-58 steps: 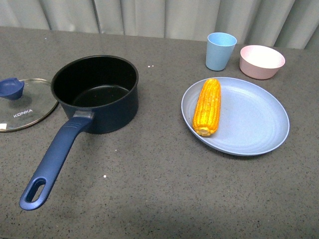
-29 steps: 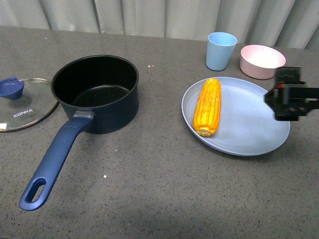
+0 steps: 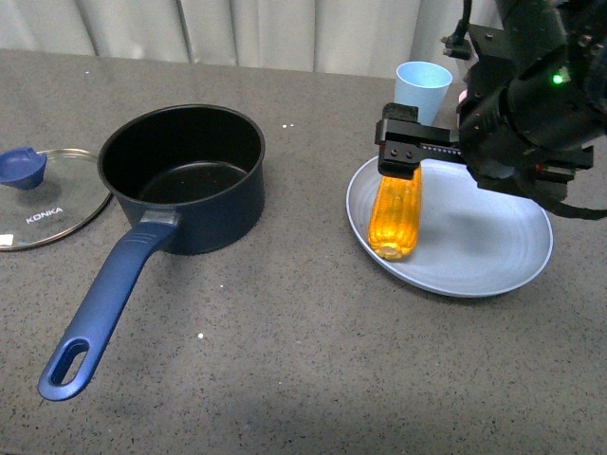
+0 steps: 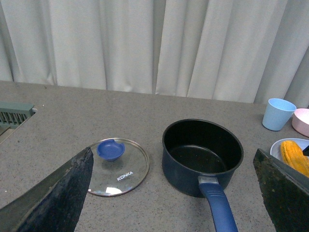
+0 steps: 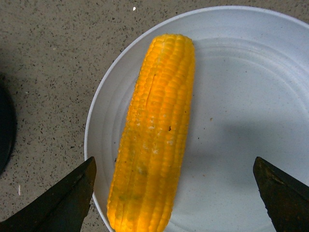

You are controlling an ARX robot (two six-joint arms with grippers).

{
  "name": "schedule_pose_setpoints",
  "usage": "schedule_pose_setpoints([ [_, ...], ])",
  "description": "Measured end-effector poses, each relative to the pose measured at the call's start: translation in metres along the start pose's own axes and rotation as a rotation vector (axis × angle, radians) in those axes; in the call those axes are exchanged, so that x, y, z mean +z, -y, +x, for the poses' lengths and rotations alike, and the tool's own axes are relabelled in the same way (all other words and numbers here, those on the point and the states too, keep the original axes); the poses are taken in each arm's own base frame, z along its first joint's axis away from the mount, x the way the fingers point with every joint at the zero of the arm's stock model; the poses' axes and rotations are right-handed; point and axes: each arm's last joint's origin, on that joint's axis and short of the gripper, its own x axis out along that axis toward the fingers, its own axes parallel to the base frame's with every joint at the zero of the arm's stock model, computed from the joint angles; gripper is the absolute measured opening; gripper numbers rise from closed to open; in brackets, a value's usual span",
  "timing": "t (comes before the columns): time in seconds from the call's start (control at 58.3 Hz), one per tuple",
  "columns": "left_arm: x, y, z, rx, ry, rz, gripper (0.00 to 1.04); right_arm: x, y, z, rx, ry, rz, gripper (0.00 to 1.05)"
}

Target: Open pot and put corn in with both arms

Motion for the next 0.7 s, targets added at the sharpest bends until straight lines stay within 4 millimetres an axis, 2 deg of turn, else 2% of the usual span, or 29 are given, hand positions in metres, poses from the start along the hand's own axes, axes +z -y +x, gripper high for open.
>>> schedule_pose_setpoints([
  [0.275,0.000,0.000,0.000,0.000,0.000,0.000,0.98,-0.002,-0.008,0.027,-0.046,-0.072,0.021,0.95],
  [0.583,0.000,0.000,0.000,0.000,0.000,0.000,0.98,-0.005,-0.007,0.041,-0.090,-0.131,0.013,0.95],
  [0.704,0.000,0.000,0.000,0.000,0.000,0.000,0.98,-0.006,-0.007,0.041,-0.085,-0.135,0.018,0.77],
])
